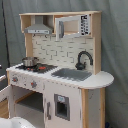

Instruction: Play with the kitchen

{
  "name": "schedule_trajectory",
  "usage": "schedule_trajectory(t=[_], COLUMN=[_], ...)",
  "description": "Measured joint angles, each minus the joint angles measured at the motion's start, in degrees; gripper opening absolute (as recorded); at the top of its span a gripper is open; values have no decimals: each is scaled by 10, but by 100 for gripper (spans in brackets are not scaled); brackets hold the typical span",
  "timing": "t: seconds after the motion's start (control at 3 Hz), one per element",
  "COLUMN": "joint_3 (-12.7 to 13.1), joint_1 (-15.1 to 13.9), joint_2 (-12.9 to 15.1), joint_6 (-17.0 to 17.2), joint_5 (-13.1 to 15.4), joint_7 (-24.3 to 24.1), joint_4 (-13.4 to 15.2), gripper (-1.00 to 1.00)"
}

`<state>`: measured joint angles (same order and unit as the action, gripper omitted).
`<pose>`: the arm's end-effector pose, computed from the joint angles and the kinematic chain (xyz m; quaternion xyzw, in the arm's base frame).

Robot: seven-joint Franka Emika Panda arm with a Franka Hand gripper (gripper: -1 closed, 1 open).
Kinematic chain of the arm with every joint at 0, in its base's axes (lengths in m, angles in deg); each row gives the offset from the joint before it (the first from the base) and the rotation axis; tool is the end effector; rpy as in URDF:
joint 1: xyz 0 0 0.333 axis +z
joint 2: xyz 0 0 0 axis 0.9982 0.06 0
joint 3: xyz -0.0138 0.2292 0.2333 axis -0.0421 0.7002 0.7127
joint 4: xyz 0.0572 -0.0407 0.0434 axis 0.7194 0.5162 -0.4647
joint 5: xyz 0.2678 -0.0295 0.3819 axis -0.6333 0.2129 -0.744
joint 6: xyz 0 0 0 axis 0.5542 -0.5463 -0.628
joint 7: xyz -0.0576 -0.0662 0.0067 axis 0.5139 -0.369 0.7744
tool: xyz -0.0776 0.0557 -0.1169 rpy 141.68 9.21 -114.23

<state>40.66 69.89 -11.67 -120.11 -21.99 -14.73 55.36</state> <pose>0.2492 0.5030 0.4584 0.4957 0.4446 0.2442 0.7049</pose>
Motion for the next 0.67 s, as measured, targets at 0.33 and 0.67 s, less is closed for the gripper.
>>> schedule_trajectory(t=[0.33,0.67], joint_3=[16,33], joint_1=[-2,-2], joint_2=[-38,-70], joint_6=[0,-6], joint_5=[54,109], joint_7=[7,8], joint_4=[0,-1], gripper=[100,100])
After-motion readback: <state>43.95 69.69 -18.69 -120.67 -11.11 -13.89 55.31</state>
